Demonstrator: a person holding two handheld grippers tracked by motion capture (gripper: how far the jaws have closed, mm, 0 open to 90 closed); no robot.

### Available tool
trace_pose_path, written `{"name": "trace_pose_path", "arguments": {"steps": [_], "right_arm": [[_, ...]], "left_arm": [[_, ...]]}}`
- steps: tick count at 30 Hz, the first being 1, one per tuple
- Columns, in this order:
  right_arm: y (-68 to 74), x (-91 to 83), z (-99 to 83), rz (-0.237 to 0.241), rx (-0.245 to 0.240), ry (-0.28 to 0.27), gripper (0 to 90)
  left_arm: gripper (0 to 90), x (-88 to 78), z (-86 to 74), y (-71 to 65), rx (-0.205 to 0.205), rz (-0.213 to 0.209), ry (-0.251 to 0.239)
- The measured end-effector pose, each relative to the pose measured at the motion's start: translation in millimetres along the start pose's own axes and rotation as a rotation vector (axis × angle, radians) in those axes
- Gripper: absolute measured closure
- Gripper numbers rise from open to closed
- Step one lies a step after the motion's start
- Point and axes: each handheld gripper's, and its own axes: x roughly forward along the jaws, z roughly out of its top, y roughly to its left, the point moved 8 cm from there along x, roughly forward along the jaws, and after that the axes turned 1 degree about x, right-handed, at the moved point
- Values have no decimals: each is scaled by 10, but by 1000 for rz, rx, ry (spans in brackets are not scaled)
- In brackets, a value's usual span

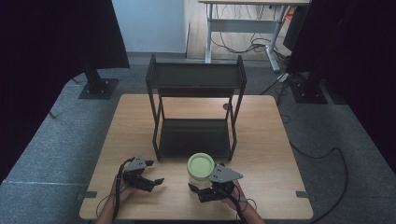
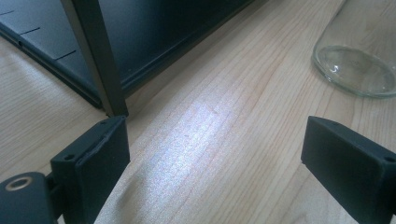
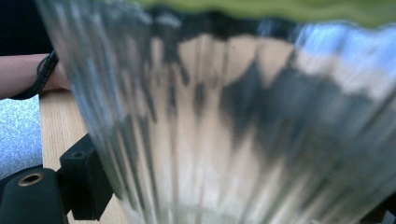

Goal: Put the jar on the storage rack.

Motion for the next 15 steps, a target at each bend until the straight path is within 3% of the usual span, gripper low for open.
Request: {"name": "trace_pose_path", "arguments": {"steps": [15], "right_arm": [[-23,-45,17,-3,27,-27,107]], "left_arm": [[80,-3,0,5,-8,-3,-1]]}}
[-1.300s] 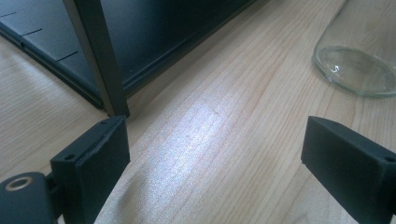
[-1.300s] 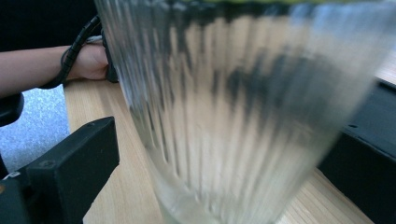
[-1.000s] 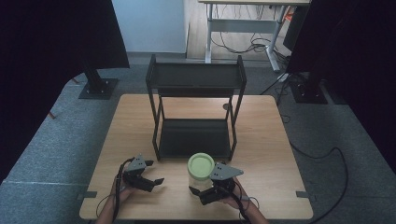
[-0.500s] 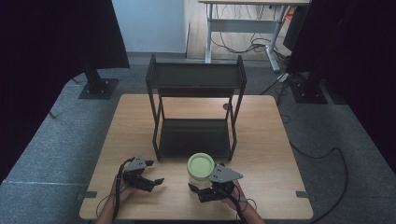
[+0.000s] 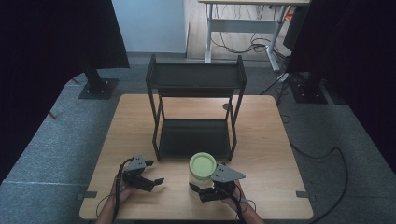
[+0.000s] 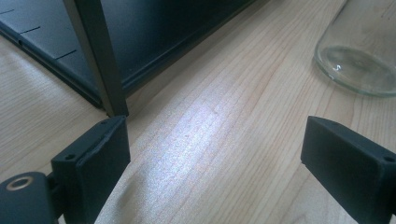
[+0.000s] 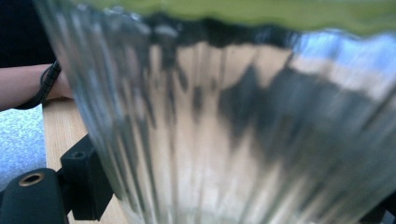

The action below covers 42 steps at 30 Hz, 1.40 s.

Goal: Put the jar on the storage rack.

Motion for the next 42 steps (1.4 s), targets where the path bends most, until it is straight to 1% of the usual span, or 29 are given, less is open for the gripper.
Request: {"name": "trace_pose_path", "arguments": {"steps": [7,12,27,36,42], "right_arm": [[-7,-48,33,3,-1,-15,107],[-2,-65,76,-3,-24,-15,107],[-10,-133,239,-13,-48,-47,107],[-14,-140,285,-14,-65,-50,108],[-29,-140,322,-18,-64,-57,108]], "left_arm": [[80,2,-1,-2,3,1,2],[80,3,-1,-1,2,0,2],[81,4,-2,-4,3,2,4],[81,3,-4,-4,5,2,8],[81,3,-4,-5,7,4,9]]}}
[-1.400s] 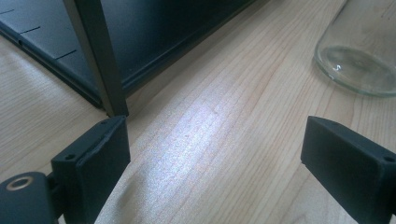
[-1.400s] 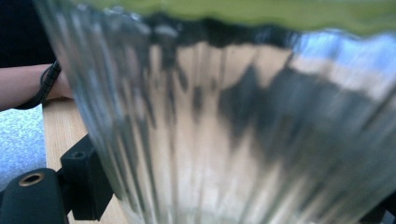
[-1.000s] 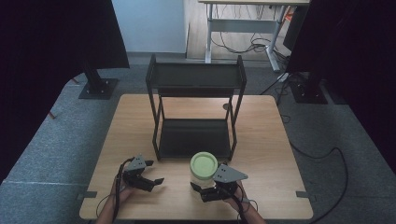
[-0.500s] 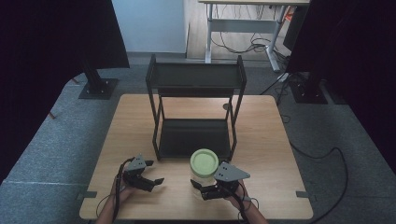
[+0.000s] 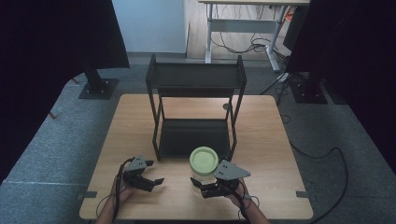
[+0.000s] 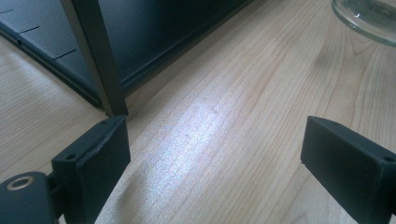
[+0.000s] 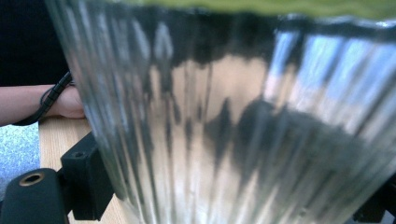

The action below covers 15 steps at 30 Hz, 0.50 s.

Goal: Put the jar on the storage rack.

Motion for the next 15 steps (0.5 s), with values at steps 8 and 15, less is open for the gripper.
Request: {"name": "trace_pose_path", "arguments": {"steps": [8,15], "right_arm": [[-14,-5,44,-2,-6,-7,108],[-20,-15,94,-7,-14,-18,108]], "left_arm": [[81,0,1,0,-1,0,-2],[80,-1,3,3,-7,0,-7]]}}
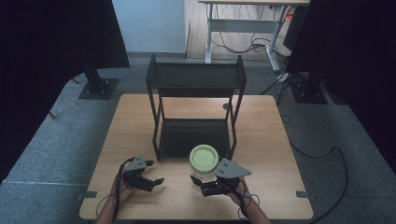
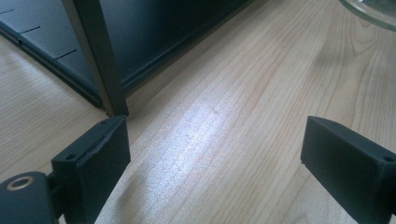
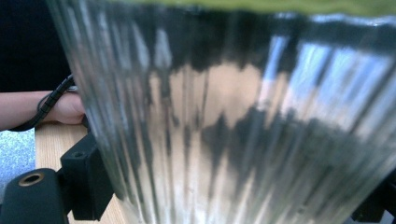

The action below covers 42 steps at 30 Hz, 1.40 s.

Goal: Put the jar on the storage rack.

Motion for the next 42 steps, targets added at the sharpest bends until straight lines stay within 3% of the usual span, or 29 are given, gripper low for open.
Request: {"name": "trace_pose_path", "arguments": {"steps": [15,29,42], "right_arm": [[-53,34,91,-2,0,-6,109],[-164,20,174,-24,-6,-20,109],[-323,130,286,-48,-9,-6,109]], "left_arm": [[81,2,-2,-2,5,1,4],[81,0,-1,1,-1,-2,1],[82,-2,1,4,2,-4,-1]]}}
